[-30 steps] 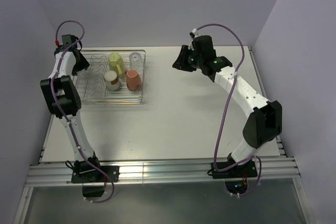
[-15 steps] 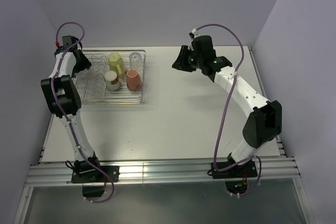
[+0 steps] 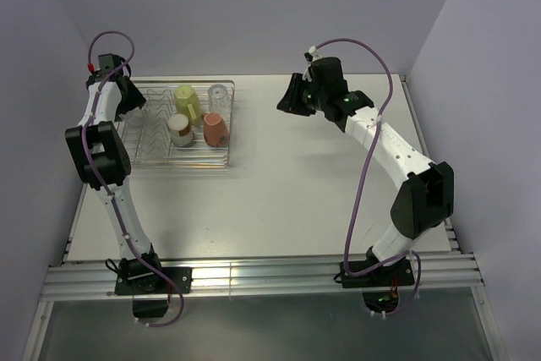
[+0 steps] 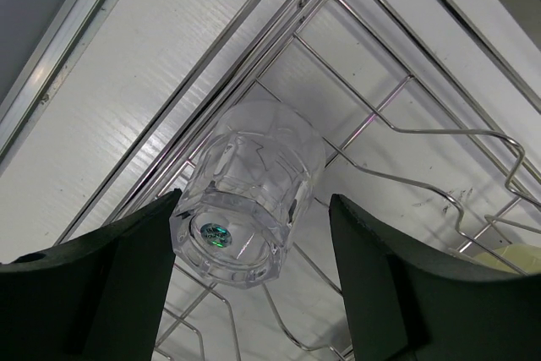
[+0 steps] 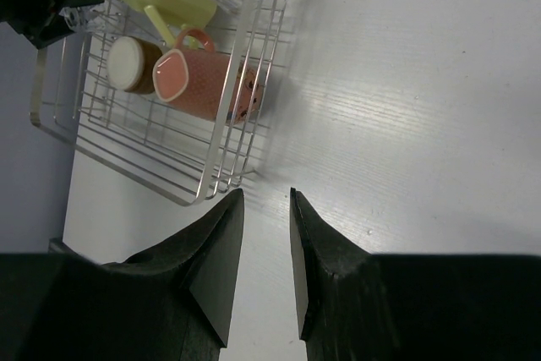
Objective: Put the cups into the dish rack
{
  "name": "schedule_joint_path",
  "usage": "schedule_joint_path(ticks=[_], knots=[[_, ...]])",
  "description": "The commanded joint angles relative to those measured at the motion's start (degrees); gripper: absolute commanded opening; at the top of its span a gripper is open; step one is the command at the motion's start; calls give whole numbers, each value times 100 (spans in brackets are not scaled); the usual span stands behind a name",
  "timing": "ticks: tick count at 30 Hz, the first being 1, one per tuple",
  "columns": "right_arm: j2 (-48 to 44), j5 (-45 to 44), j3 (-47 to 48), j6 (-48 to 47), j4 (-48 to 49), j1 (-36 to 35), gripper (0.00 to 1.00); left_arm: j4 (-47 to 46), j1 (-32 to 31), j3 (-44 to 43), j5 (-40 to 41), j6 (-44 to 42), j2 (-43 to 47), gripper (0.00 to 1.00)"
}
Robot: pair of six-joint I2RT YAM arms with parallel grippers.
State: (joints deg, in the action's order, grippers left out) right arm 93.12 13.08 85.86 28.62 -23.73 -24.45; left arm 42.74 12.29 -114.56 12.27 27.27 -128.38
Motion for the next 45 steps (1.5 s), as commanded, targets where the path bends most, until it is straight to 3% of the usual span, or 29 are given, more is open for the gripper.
schedule_joint_path(ticks=[1, 23, 45], knots=[[-48, 10, 18, -111, 61, 54, 36, -3, -8, -303, -85, 77, 58, 75], [-48, 10, 0, -129, 70, 54, 35, -29, -96, -514, -129, 86, -170, 73], [-57, 28, 36, -155, 52, 45, 35, -126, -96, -382, -102, 33, 331, 76]])
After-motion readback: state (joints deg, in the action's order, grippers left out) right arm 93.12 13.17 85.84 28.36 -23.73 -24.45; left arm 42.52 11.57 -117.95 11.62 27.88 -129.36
